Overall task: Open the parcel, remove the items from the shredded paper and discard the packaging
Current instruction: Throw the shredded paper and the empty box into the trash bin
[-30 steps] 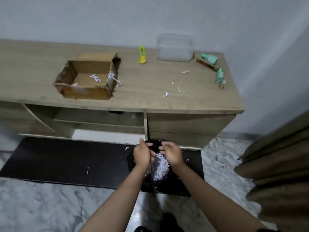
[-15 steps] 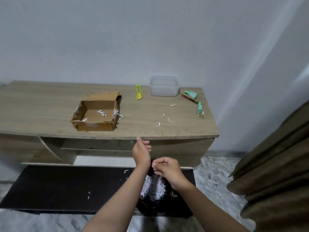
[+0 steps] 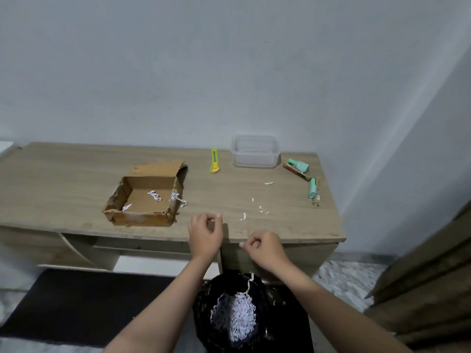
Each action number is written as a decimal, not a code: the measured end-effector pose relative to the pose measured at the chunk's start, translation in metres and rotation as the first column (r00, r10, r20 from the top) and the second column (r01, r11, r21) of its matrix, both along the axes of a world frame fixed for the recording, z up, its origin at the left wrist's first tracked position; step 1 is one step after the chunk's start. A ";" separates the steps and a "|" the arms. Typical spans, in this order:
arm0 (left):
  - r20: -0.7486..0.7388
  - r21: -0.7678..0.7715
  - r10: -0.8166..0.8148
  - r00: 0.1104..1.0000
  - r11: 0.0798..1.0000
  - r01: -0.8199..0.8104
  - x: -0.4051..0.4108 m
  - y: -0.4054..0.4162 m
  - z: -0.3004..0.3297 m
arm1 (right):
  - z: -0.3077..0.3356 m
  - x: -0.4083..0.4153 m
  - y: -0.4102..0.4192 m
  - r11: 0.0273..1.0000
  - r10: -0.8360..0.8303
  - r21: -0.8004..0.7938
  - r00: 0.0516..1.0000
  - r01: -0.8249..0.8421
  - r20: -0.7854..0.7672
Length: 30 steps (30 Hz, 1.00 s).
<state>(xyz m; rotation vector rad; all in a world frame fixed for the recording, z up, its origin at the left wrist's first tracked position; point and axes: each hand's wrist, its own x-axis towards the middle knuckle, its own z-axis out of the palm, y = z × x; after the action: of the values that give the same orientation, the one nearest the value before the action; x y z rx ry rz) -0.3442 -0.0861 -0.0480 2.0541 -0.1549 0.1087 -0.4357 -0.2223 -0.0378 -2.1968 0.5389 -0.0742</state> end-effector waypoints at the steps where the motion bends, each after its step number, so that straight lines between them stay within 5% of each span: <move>1: 0.006 0.043 -0.010 1.000 0.999 0.009 0.007 -0.003 -0.001 | 0.003 0.009 -0.008 0.999 -0.033 0.002 0.998 0.033 0.056; 5: 0.017 0.228 -0.100 0.995 0.969 0.094 0.032 -0.011 -0.001 | 0.014 0.046 -0.048 0.992 -0.126 -0.004 0.972 0.130 0.197; 12: -0.019 0.505 -0.220 0.975 0.840 0.199 0.057 -0.019 -0.021 | 0.003 0.110 -0.118 0.979 -0.009 -0.199 0.992 0.035 0.129; 19: 0.026 0.532 -0.205 0.978 0.832 0.160 0.059 -0.022 -0.025 | -0.016 0.138 -0.127 0.965 0.100 -0.236 0.993 -0.113 -0.067; 30: 0.050 0.559 -0.209 0.977 0.816 0.146 0.056 -0.021 -0.025 | -0.028 0.070 -0.059 0.885 0.402 -0.279 0.915 -0.374 0.048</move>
<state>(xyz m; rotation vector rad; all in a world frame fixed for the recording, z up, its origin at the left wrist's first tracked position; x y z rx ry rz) -0.2886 -0.1072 -0.0728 2.6030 -0.4971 0.0638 -0.3653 -0.2817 -0.0658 -2.5052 0.0186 -0.0487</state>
